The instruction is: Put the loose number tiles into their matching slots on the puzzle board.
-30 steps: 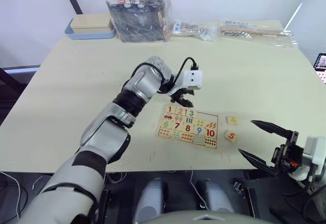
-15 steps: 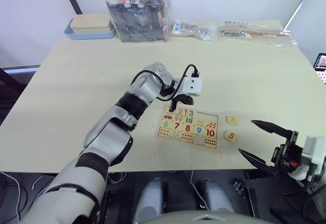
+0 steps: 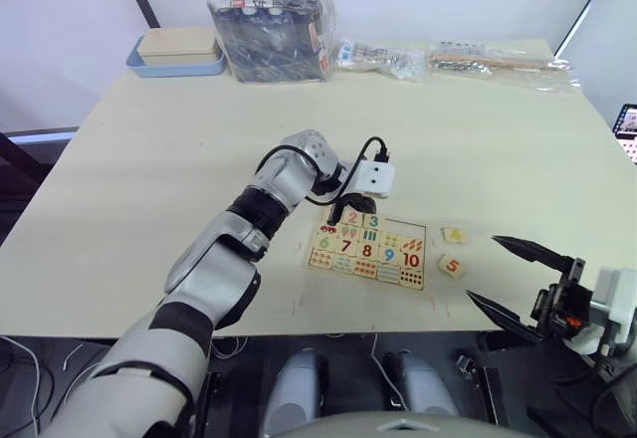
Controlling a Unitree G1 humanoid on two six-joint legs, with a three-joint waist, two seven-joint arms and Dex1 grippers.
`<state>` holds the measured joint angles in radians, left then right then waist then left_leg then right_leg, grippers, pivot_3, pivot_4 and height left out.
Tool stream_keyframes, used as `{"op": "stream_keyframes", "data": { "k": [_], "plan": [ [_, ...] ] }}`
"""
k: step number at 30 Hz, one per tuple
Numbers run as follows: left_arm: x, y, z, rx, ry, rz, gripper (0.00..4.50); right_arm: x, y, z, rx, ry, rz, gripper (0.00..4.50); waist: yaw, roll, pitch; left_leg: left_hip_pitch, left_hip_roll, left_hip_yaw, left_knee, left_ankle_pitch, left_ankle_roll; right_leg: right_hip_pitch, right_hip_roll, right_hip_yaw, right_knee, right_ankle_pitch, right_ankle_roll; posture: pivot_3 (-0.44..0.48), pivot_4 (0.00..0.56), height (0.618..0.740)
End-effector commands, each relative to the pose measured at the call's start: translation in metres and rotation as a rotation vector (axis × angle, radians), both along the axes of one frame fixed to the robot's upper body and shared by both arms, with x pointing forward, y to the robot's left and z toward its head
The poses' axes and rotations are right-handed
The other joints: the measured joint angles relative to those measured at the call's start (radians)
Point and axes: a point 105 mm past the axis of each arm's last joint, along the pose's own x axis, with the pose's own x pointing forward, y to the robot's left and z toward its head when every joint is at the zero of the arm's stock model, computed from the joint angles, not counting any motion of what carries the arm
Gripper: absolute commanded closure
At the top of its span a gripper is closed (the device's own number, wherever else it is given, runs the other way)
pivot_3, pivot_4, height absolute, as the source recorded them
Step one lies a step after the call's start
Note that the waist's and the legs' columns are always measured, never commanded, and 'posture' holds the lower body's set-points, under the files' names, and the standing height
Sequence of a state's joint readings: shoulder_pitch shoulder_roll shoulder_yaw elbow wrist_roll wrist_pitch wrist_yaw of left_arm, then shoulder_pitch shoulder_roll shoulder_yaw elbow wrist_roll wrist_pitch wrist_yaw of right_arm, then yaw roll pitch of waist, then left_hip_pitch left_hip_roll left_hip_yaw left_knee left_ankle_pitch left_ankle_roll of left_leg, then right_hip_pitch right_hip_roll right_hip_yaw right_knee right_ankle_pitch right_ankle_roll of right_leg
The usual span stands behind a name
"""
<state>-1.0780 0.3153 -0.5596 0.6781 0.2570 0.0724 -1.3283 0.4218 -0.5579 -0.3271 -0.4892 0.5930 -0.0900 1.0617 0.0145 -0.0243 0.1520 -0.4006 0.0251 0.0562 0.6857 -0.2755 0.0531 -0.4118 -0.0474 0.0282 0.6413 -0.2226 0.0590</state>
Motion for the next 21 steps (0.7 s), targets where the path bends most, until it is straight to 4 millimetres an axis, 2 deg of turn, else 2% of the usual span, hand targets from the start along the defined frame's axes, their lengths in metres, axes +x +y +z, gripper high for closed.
{"op": "stream_keyframes", "data": {
  "k": [1,15,21],
  "plan": [
    [-0.0032,-0.0026,0.0048,0.006,-0.023,-0.038,4.43,-0.0023,0.0024,0.0061,0.004,-0.034,0.010,0.00,0.000,0.000,0.000,0.000,0.000,0.000,0.000,0.000,0.000,0.000,0.000,0.000,0.000,0.000,0.000,0.000,0.150,0.740],
    [-0.0037,0.0006,0.0038,0.013,-0.039,-0.042,4.43,-0.0006,0.0019,0.0058,0.003,-0.032,0.014,0.00,0.000,0.000,0.000,0.000,0.000,0.000,0.000,0.000,0.000,0.000,0.000,0.000,0.000,0.000,0.000,0.000,0.150,0.740],
    [-0.0007,0.0028,0.0100,-0.015,-0.051,-0.026,4.43,0.0002,0.0025,0.0058,0.004,-0.032,0.017,0.00,0.000,0.000,0.000,0.000,0.000,0.000,0.000,0.000,0.000,0.000,0.000,0.000,0.000,0.000,0.000,0.000,0.150,0.740]
  ]
}}
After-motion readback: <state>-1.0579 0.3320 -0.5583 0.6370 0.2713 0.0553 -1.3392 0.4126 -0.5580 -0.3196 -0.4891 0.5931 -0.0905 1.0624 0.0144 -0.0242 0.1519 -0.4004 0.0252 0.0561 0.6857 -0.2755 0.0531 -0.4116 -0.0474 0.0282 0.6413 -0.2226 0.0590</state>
